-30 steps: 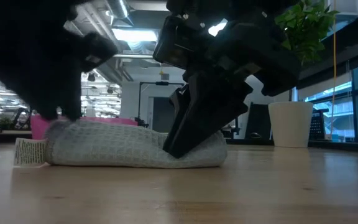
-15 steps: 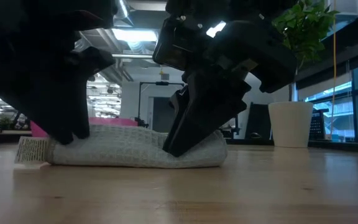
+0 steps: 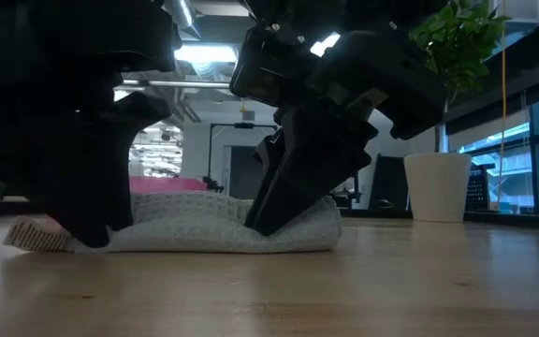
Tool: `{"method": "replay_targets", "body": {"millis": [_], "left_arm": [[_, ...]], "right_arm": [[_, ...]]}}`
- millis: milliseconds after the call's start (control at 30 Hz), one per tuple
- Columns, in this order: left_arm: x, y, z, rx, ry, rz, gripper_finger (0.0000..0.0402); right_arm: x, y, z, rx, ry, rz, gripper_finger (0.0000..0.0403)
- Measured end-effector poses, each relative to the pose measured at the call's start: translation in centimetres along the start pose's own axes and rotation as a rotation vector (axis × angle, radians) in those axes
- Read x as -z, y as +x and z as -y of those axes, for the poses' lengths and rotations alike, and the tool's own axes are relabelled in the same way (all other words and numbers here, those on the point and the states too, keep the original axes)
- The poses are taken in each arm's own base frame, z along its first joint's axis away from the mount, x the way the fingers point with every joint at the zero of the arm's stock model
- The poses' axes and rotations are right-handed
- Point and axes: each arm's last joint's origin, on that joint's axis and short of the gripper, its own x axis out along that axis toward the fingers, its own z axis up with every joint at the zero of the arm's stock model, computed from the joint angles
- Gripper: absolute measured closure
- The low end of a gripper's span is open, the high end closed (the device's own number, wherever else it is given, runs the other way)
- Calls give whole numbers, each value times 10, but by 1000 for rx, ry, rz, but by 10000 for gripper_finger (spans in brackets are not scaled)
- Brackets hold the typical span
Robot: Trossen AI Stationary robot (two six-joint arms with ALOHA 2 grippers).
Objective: Roll microfiber towels into tight, uniform cylinder then place into a basket
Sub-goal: Roll the gray towel
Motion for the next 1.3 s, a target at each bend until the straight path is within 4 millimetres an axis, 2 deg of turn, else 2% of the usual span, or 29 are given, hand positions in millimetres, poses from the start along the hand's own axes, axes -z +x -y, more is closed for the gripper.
{"method": "replay_targets", "body": {"millis": [167,300,367,600,733,833,1100,1300], "left_arm": [[1,1,0,7,-13,-18,328],[1,2,-3,35,-43,-41,380],[0,2,-5,56,-59,-55,394],[0,3,-7,71,-61,-67,400],[0,3,-7,71,-62,-68,401],[0,3,-7,72,-62,-68,401],[0,3,-7,78,-65,-68,401],[0,4,-7,81,-64,-69,401]], "right_arm": [[0,0,2,-6,4,0,270],[0,0,2,-5,4,1,270],[-1,-2,1,-6,-1,9,270],[-3,-18,-8,-8,-50,-21,270],[4,-17,-23,-14,-153,-85,269],[7,-16,-28,76,-208,-111,269],[8,-11,-30,148,-218,-115,269],[11,-4,-26,269,-179,-115,271]]}}
